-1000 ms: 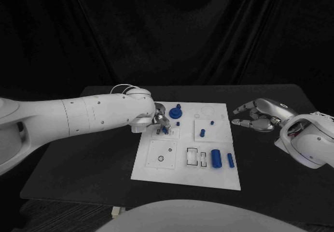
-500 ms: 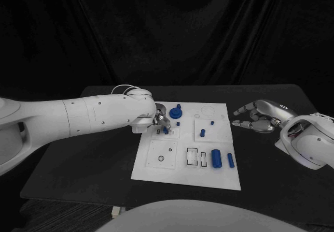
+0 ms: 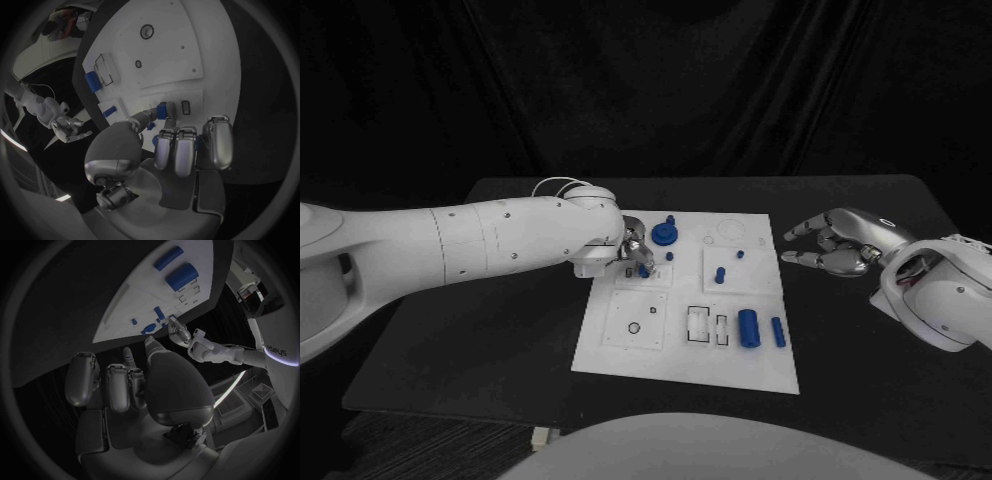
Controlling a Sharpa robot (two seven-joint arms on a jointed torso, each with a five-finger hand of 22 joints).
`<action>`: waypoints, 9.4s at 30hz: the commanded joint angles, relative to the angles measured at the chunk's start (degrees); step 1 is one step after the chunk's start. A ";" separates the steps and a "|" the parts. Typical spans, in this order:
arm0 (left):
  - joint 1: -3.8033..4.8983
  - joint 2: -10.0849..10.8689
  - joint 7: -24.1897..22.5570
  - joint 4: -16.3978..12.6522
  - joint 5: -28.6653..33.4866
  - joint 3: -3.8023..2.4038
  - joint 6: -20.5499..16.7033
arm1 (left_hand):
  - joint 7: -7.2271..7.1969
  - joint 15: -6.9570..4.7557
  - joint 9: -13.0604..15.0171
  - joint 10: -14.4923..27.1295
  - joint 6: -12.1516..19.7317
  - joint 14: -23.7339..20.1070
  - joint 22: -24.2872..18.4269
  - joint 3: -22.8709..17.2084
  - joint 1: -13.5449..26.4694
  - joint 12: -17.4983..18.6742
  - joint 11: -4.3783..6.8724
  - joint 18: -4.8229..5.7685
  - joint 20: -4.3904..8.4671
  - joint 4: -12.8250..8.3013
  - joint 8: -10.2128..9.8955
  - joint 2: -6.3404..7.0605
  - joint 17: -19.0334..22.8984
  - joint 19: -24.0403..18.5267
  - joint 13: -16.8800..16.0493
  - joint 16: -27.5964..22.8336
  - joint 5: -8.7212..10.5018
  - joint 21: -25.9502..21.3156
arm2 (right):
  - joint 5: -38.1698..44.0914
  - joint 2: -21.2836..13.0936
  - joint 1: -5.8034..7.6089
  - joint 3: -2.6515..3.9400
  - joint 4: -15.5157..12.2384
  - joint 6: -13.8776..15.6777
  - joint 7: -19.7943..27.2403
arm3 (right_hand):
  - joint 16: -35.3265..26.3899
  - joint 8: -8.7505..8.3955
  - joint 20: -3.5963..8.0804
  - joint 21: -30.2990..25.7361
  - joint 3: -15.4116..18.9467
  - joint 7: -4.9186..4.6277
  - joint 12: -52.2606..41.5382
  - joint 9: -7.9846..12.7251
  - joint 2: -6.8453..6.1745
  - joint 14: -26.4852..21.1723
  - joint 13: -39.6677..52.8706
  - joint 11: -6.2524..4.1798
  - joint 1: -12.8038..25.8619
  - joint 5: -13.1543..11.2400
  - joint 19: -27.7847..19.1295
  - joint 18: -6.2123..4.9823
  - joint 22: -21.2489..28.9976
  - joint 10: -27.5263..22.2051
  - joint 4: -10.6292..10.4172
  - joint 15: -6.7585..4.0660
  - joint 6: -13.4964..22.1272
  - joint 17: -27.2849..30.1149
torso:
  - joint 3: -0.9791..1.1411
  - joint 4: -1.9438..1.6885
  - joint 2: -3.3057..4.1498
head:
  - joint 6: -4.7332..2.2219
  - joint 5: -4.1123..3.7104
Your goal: Assemble the parts on the task board
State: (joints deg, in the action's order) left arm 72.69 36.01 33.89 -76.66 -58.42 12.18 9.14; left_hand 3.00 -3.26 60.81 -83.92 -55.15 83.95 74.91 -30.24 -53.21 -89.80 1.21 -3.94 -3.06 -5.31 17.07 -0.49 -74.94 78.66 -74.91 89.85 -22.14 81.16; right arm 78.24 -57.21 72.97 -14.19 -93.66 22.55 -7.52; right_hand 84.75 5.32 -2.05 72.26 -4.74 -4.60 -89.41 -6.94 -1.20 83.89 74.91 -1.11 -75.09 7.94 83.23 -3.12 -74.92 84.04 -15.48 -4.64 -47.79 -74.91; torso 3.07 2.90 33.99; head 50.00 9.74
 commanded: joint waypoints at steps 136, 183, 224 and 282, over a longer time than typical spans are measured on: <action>3.10 3.42 -2.90 -2.48 0.34 0.10 7.33 | -0.12 -0.16 1.12 -4.56 -1.45 6.05 5.68 -3.85 -1.96 1.59 -0.24 -0.15 -0.05 -0.39 -4.28 1.42 -15.06 -0.21 -13.69 0.15 1.08 -4.49 | 0.13 0.12 -1.52 0.03 0.70 -3.74 -1.85 | -0.99 -0.17 -0.17 -1.71 0.13 -0.16 1.67 0.47 0.87 4.38 12.81 0.41 -0.92 0.90 -1.01 -0.93 -9.65 4.05 0.20 0.43 -0.67 -7.69 | -0.02 0.09 -0.07 | 0.00 -0.31; 2.77 -1.27 -1.90 2.72 0.34 0.11 10.51 | -0.07 -0.12 0.65 -4.75 -1.44 6.05 6.06 -5.72 0.46 1.39 -0.28 -0.06 -0.07 -0.63 -4.96 1.75 -15.06 0.15 -13.85 0.15 2.35 -4.42 | 0.13 0.48 -1.55 0.03 0.89 -4.14 -1.78 | -1.26 -0.22 -0.18 -2.15 0.11 -0.17 1.81 0.54 0.91 4.30 12.67 0.41 -1.10 1.07 -1.17 -1.01 -9.53 3.94 0.30 0.43 -0.73 -7.39 | -0.03 -0.01 -0.01 | 0.00 -0.13; 1.44 -2.36 -3.07 3.77 0.34 0.11 10.26 | -0.01 -0.13 0.55 -4.40 -1.42 6.05 5.86 -6.17 0.78 1.80 -0.31 -0.17 -0.05 -0.84 -5.12 1.71 -15.06 -0.12 -13.53 0.15 2.30 -4.80 | 0.13 0.60 -1.68 0.03 1.02 -4.85 -2.03 | -1.37 -0.28 -0.19 -2.52 0.06 -0.20 1.96 0.62 0.98 4.27 12.52 0.43 -1.40 1.24 -1.29 -1.08 -9.44 3.82 0.49 0.44 -0.81 -7.27 | 0.00 -0.02 0.00 | 0.00 0.03; 1.12 -3.17 -1.57 5.60 0.34 0.11 10.23 | 1.66 1.24 -3.86 -3.21 -1.33 6.05 5.91 4.18 7.00 3.06 -1.90 -0.52 -1.30 5.61 -10.87 -0.28 -15.06 -1.20 -12.59 0.15 15.90 -7.37 | 0.12 0.82 -1.85 0.03 1.28 -6.91 -2.18 | -1.80 -0.38 -0.22 -3.24 -0.07 -0.28 2.25 0.75 1.08 4.15 12.23 0.48 -2.00 1.56 -1.54 -1.21 -9.25 3.60 0.87 0.48 -0.93 -6.80 | -0.03 0.03 0.01 | 0.00 0.28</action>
State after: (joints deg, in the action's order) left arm 74.18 32.95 32.27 -71.18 -58.28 12.15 19.77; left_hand 4.43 -2.44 57.03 -84.12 -56.62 83.95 74.90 -26.47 -46.57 -86.91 -0.21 -3.94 -4.18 0.30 6.47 -0.49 -74.91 77.53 -74.91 89.85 -6.62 74.06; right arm 78.24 -56.39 71.26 -14.20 -92.40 16.40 -8.80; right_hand 83.14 5.32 -2.27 69.21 -4.91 -4.81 -87.40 -6.27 -0.24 83.89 74.93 -1.11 -76.56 9.28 82.20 -4.07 -74.93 84.04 -15.00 -4.64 -48.41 -74.91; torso 3.05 2.91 34.02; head 50.00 9.95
